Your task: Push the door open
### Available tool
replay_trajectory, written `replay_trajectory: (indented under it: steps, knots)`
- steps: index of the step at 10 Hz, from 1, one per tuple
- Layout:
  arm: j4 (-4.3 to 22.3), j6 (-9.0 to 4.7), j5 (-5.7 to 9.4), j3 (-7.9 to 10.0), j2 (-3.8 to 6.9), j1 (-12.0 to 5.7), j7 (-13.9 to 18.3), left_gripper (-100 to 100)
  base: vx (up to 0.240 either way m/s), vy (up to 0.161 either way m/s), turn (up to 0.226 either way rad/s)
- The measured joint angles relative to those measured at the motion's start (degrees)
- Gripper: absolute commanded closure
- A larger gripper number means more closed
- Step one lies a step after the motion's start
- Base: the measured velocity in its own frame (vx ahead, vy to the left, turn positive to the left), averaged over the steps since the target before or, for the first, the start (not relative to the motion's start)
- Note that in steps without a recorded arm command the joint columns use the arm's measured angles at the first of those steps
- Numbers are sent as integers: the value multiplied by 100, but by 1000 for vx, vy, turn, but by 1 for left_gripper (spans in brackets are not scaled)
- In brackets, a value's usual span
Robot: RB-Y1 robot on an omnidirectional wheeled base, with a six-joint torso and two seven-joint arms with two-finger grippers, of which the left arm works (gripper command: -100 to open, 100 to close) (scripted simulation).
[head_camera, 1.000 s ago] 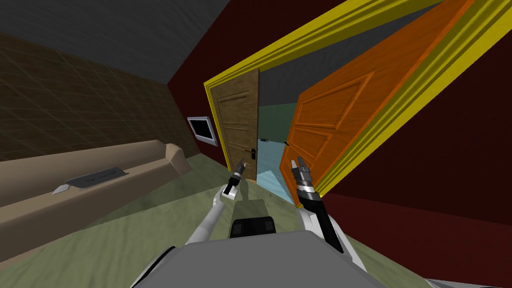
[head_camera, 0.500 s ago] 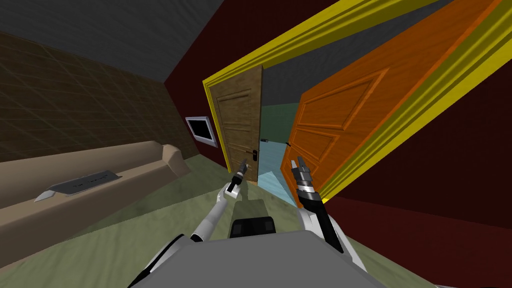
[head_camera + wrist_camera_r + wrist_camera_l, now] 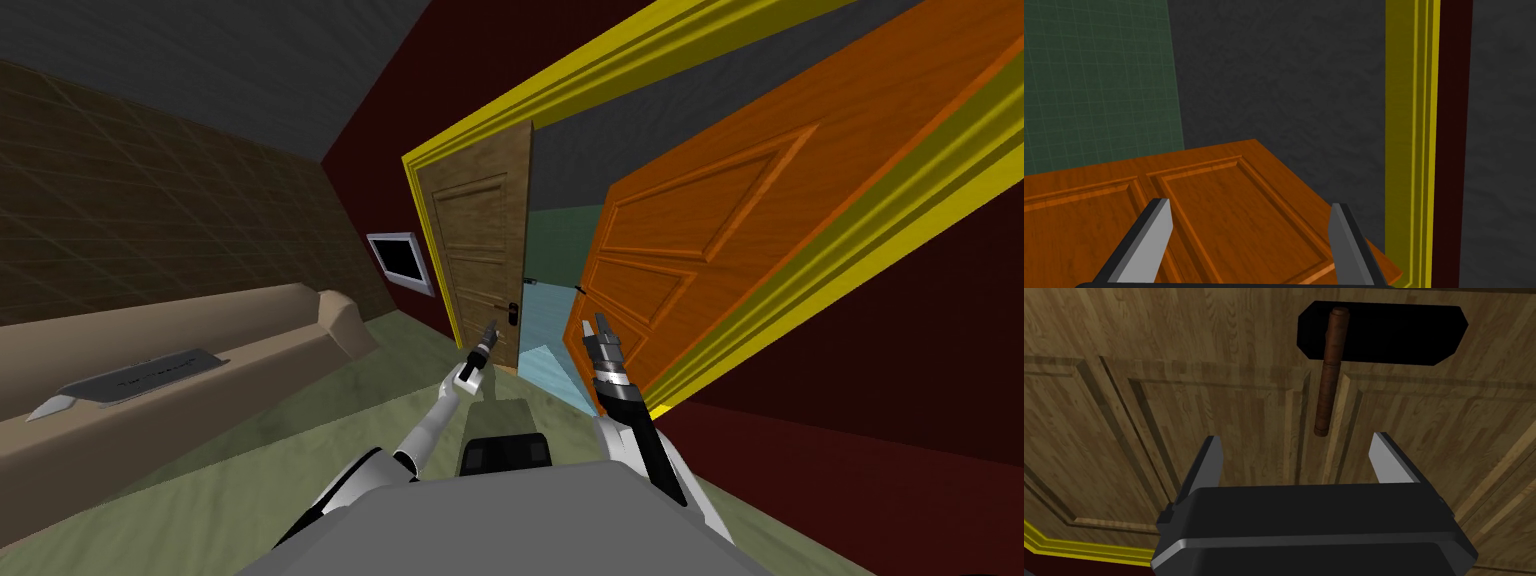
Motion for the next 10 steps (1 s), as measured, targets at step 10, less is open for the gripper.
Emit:
replay_trajectory:
  steps: [10]
  knots:
    - [1149,42,-82,-283,-143,-667,82,-100,90,47,-19]
